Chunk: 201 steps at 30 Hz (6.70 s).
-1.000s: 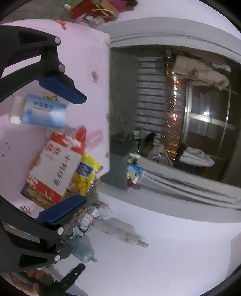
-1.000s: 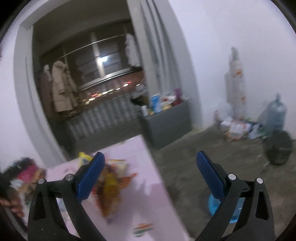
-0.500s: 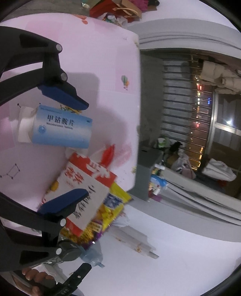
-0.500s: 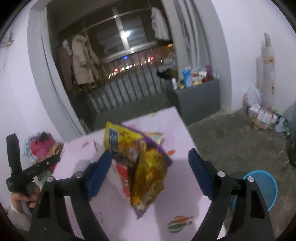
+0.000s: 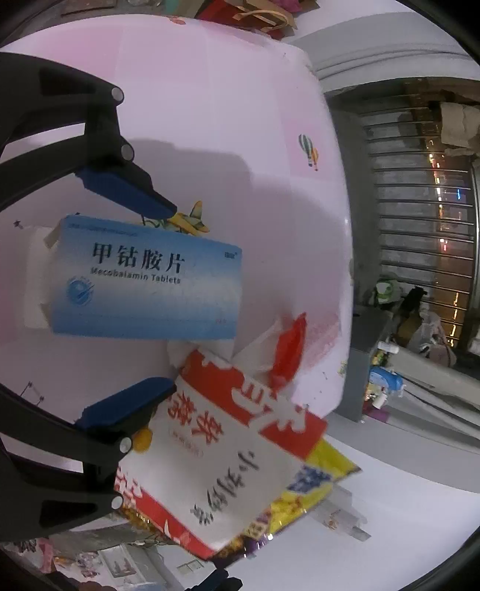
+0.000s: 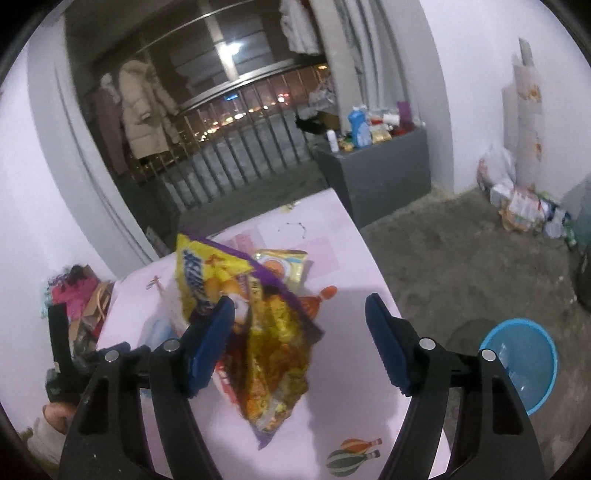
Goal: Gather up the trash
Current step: 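Grasp the blue medicine box with the left tool while the right tool grasps the purple snack bag, then lift the blue box with the left tool while the right tool lifts the purple bag, then carry both items over the blue wastebasket and open both tools to drop them, then move both tools back to the table toward the red-white snack bag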
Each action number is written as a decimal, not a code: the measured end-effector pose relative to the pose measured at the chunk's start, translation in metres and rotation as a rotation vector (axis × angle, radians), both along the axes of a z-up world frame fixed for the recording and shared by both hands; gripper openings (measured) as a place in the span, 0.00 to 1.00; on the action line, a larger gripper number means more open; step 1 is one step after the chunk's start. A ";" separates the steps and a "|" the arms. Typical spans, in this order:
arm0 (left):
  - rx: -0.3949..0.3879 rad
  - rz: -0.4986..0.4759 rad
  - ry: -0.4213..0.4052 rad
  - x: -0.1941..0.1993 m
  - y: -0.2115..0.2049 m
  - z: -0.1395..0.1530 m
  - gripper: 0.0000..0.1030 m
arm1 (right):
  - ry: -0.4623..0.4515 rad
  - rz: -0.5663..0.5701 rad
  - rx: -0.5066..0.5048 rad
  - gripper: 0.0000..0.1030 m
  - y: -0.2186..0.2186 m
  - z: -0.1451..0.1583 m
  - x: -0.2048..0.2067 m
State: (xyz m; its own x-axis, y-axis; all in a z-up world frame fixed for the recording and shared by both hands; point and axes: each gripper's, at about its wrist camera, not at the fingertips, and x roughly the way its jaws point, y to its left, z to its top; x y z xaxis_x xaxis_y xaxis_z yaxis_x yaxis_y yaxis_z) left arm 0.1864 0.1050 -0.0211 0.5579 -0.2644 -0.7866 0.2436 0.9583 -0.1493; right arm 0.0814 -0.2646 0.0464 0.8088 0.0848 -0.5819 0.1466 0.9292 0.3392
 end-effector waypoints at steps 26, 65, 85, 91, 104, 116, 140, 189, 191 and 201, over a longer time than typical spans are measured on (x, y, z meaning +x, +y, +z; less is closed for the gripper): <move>-0.030 0.019 0.105 0.027 0.003 -0.032 0.69 | 0.090 0.121 0.232 0.14 -0.014 -0.028 0.022; -0.157 0.050 -0.138 -0.022 0.027 0.069 0.69 | -0.132 0.101 0.322 0.04 -0.041 0.013 -0.015; -0.275 -0.247 -0.314 -0.058 -0.082 0.158 0.69 | -0.323 -0.121 0.333 0.04 -0.123 0.038 -0.100; -0.300 -0.456 -0.269 -0.060 -0.182 0.163 0.69 | -0.348 -0.279 0.325 0.04 -0.160 0.025 -0.146; -0.226 -0.709 0.001 -0.055 -0.412 0.097 0.69 | -0.186 -0.656 0.212 0.04 -0.217 -0.025 -0.203; -0.018 -0.725 0.309 -0.055 -0.547 -0.043 0.69 | 0.122 -0.753 0.065 0.04 -0.254 -0.107 -0.160; 0.034 -0.606 0.409 -0.014 -0.608 -0.152 0.82 | 0.329 -0.962 0.447 0.53 -0.314 -0.243 -0.158; -0.174 0.005 -0.321 -0.082 -0.057 0.129 0.82 | 0.011 -0.023 0.253 0.79 -0.074 -0.023 -0.053; -0.180 0.030 -0.295 -0.077 -0.043 0.117 0.82 | 0.019 0.033 0.268 0.79 -0.058 -0.024 -0.040; -0.176 0.010 -0.167 -0.045 -0.033 0.066 0.63 | 0.053 0.308 0.303 0.68 0.014 -0.021 0.007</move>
State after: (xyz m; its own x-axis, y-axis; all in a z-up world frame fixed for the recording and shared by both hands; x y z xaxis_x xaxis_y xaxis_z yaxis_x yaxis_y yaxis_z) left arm 0.1411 0.0717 0.0452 0.6798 -0.3828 -0.6255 0.2694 0.9237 -0.2725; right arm 0.0881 -0.2501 0.0258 0.6887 0.4911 -0.5334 -0.0976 0.7918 0.6029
